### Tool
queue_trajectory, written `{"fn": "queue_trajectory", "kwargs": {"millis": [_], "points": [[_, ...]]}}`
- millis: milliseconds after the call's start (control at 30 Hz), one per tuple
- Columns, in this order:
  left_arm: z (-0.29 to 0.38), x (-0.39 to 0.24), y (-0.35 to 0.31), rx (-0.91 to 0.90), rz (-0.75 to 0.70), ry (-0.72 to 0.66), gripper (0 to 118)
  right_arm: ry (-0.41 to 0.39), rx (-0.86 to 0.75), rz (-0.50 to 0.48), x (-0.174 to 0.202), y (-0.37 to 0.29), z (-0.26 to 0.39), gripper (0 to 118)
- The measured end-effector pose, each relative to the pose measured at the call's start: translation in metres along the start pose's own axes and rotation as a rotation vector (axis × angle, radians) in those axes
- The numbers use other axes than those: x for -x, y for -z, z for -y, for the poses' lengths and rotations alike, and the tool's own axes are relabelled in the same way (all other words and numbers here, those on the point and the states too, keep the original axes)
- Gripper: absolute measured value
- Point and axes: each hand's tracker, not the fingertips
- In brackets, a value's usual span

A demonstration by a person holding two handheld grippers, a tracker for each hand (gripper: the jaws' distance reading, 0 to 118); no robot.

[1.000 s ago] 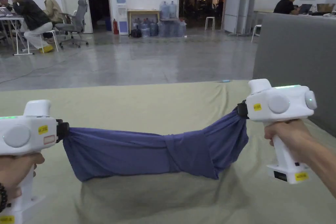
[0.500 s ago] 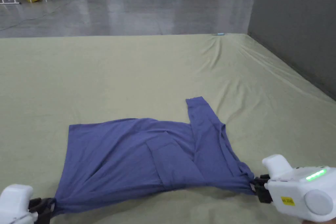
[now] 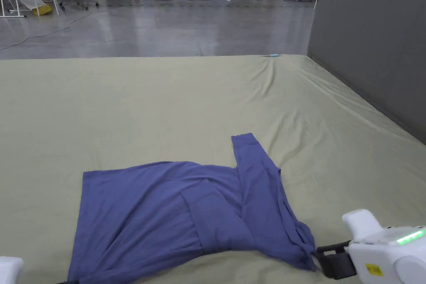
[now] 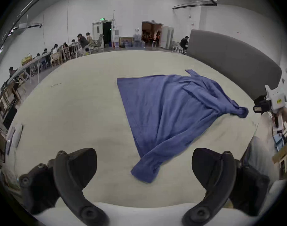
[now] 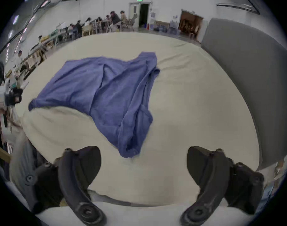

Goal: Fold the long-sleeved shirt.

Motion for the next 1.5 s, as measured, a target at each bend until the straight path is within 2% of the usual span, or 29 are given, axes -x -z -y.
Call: {"fn": "queue_trajectory", "kwargs": {"millis": [33,67,100,133,400,467,500,600,667,700,733,767,833,900,933,967,1000,1033,1133,1333,1367,1400,1433,1467,1500], "points": [[-0.003,-0.001,-0.003,0.004,-0.004,-0.01,110,0.042,-0.005,-0.003,-0.002,-0.007,-0.002,88],[-0.004,-0.001,-0.007,-0.005,-0.009,-0.023,94,0.071,-0.016,-0.012,-0.002,-0.012,-0.002,54],[-0.01,-0.011,-0.019,-0.031,-0.003,-0.031,56,0.084,-0.018,-0.015,-0.002,-0.013,-0.002,10],[-0.012,-0.014,-0.019,-0.041,-0.001,-0.033,0,0.075,-0.018,-0.007,-0.002,-0.013,-0.001,0],[-0.031,-0.021,-0.013,-0.057,0.049,-0.039,0,0.058,-0.039,-0.034,0.009,-0.005,-0.018,3],[-0.041,-0.023,-0.011,-0.068,0.058,-0.03,0,0.048,-0.043,-0.014,0.013,0.006,-0.027,72],[-0.045,-0.025,-0.011,-0.075,0.061,-0.031,0,0.044,-0.027,-0.011,0.014,0.016,-0.03,92],[-0.06,-0.028,-0.004,-0.08,0.067,-0.041,0,0.007,0.038,0.016,0.019,0.046,-0.031,82],[-0.071,-0.029,0.003,-0.073,0.068,-0.043,0,-0.02,0.098,0.011,0.024,0.068,-0.03,66],[-0.077,-0.031,0.008,-0.071,0.066,-0.038,0,-0.032,0.126,0.009,0.025,0.077,-0.029,49],[-0.086,-0.032,0.014,-0.07,0.048,-0.028,0,-0.043,0.155,0.005,0.027,0.088,-0.026,16],[-0.097,-0.032,0.021,-0.06,0.034,-0.025,0,-0.056,0.193,-0.001,0.028,0.098,-0.024,2],[-0.12,-0.029,0.04,-0.045,0.028,-0.032,0,-0.016,0.183,-0.019,0.03,0.103,-0.024,1],[-0.146,-0.023,0.066,-0.025,-0.011,-0.052,10,-0.067,0.186,0.012,0.034,0.099,-0.026,0],[-0.16,-0.019,0.086,-0.015,-0.018,-0.053,55,-0.1,0.178,0.02,0.036,0.098,-0.026,0],[-0.173,-0.013,0.109,-0.004,-0.017,-0.058,91,-0.101,0.178,0.018,0.037,0.097,-0.025,0],[-0.184,-0.007,0.13,0.003,-0.013,-0.061,110,-0.098,0.178,0.016,0.036,0.098,-0.023,0],[-0.195,-0.002,0.154,0.017,-0.011,-0.068,116,-0.097,0.177,0.013,0.035,0.099,-0.023,0],[-0.22,0.012,0.224,0.125,-0.13,-0.053,116,-0.065,0.18,-0.004,0.03,0.099,-0.024,0],[-0.218,0.025,0.308,0.289,-0.125,-0.086,112,-0.04,0.185,-0.023,0.026,0.101,-0.023,0],[-0.214,0.024,0.315,0.328,-0.16,-0.095,102,-0.037,0.186,-0.025,0.026,0.102,-0.024,0],[-0.212,0.022,0.318,0.362,-0.201,-0.097,97,-0.034,0.187,-0.027,0.026,0.103,-0.024,0],[-0.21,0.018,0.312,0.299,-0.187,-0.094,93,-0.031,0.188,-0.028,0.026,0.103,-0.024,0],[-0.212,0.011,0.306,0.25,-0.209,-0.06,80,-0.031,0.188,-0.027,0.026,0.104,-0.024,0],[-0.211,0.004,0.302,0.246,-0.195,-0.037,60,-0.033,0.187,-0.025,0.027,0.104,-0.024,0]]}}
